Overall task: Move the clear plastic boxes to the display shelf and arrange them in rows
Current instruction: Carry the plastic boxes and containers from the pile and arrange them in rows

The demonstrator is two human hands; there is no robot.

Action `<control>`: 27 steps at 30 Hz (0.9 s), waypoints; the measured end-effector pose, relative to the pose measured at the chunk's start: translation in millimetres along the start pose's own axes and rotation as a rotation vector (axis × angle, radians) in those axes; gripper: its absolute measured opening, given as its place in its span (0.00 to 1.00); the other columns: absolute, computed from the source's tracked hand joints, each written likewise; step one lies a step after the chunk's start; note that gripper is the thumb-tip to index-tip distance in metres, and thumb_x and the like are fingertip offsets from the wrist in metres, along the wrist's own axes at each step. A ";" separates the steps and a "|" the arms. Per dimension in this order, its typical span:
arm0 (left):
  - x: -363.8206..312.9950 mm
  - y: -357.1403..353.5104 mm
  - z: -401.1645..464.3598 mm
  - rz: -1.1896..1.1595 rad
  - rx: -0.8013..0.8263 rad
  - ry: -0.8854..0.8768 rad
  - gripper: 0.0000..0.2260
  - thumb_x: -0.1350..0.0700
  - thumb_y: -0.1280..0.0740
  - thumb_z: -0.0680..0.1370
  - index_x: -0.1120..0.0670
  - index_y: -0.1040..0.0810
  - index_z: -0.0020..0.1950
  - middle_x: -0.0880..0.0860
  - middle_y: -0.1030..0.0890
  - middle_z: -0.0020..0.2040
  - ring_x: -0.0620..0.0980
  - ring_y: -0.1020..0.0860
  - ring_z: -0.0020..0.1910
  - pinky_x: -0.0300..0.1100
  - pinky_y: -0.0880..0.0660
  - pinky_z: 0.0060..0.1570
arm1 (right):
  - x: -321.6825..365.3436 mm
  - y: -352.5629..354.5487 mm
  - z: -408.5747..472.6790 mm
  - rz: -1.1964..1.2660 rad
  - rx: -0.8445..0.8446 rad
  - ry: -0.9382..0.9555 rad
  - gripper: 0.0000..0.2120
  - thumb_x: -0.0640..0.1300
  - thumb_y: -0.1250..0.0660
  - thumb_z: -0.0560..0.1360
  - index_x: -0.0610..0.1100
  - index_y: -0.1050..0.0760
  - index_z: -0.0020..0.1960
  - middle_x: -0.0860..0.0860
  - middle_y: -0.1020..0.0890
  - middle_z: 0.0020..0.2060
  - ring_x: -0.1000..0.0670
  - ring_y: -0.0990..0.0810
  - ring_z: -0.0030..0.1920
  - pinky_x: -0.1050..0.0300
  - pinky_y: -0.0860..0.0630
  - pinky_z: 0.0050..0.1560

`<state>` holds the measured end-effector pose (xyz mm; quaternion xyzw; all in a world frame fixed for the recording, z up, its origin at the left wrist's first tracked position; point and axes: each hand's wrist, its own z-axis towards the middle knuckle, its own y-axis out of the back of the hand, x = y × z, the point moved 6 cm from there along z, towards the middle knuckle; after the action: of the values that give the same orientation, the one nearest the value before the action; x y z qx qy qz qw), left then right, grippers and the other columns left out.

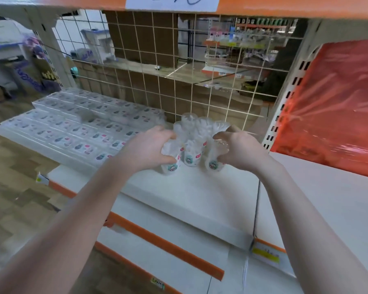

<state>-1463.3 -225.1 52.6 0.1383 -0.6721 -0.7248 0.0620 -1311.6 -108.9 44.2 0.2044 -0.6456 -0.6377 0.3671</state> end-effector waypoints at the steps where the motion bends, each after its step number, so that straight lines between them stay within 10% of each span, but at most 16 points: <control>1: 3.4 -0.3 2.6 -0.001 0.005 -0.008 0.27 0.46 0.30 0.72 0.48 0.32 0.70 0.51 0.30 0.66 0.51 0.30 0.64 0.45 0.31 0.59 | 1.3 -2.7 3.5 -0.013 0.007 -0.004 0.28 0.42 0.33 0.68 0.51 0.31 0.68 0.47 0.29 0.60 0.44 0.25 0.55 0.55 0.27 0.46; 27: 42.7 -14.2 35.5 0.011 0.026 -0.266 0.28 0.44 0.29 0.71 0.50 0.29 0.68 0.51 0.25 0.61 0.53 0.27 0.60 0.50 0.27 0.55 | 22.3 -30.4 22.5 -0.120 0.002 -0.098 0.26 0.41 0.32 0.73 0.50 0.32 0.69 0.49 0.29 0.64 0.48 0.30 0.62 0.58 0.31 0.53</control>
<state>-1512.8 -201.6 35.5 0.0380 -0.6844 -0.7277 -0.0257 -1348.7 -113.2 21.2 0.2120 -0.6500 -0.6671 0.2960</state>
